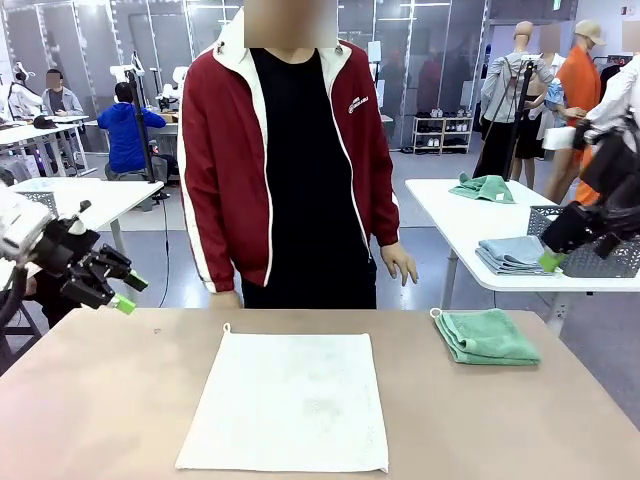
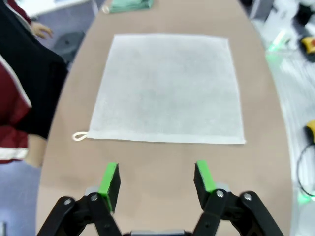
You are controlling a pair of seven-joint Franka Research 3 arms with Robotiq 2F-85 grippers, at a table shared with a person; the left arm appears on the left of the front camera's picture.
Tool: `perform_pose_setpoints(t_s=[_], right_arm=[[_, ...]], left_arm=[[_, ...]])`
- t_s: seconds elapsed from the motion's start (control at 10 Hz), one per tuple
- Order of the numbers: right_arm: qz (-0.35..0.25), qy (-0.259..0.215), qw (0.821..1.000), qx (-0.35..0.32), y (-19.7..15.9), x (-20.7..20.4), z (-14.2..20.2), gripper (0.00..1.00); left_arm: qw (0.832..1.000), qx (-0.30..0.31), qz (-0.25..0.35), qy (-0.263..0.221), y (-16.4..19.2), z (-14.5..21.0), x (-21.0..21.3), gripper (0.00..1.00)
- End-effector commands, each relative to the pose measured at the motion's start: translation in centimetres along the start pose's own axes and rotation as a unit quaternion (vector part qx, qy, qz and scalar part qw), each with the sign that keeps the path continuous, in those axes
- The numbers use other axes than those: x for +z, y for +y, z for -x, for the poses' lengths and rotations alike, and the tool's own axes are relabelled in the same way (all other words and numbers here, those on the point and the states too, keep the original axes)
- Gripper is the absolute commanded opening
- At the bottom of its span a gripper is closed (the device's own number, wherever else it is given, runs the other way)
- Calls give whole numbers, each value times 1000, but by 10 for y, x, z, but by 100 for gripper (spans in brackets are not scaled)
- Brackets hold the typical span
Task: Fold the towels and place them in the basket.
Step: When a person lays out a Towel with hook on the table, fold it in half twice.
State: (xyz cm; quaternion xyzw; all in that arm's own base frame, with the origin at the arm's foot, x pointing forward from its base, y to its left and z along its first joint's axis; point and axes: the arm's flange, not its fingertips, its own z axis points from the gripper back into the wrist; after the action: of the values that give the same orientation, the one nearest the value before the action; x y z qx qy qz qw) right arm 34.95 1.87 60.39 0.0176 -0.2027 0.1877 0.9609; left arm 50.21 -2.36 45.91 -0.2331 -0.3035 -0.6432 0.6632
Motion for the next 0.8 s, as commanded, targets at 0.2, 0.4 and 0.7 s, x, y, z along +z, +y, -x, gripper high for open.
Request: perform_pose_setpoints(t_s=[0.2,0.4,0.7], right_arm=[[-13,-56,958,283,88,20,-23,100],[-52,-44,916,394,140,19,-24,100],[-89,15,859,505,202,1,-14,100]], left_arm=[[985,-67,-6,158,-58,-114,-1,77],[972,-84,-8,221,-84,-154,-24,97],[948,-108,12,298,-126,-190,-65,100]])
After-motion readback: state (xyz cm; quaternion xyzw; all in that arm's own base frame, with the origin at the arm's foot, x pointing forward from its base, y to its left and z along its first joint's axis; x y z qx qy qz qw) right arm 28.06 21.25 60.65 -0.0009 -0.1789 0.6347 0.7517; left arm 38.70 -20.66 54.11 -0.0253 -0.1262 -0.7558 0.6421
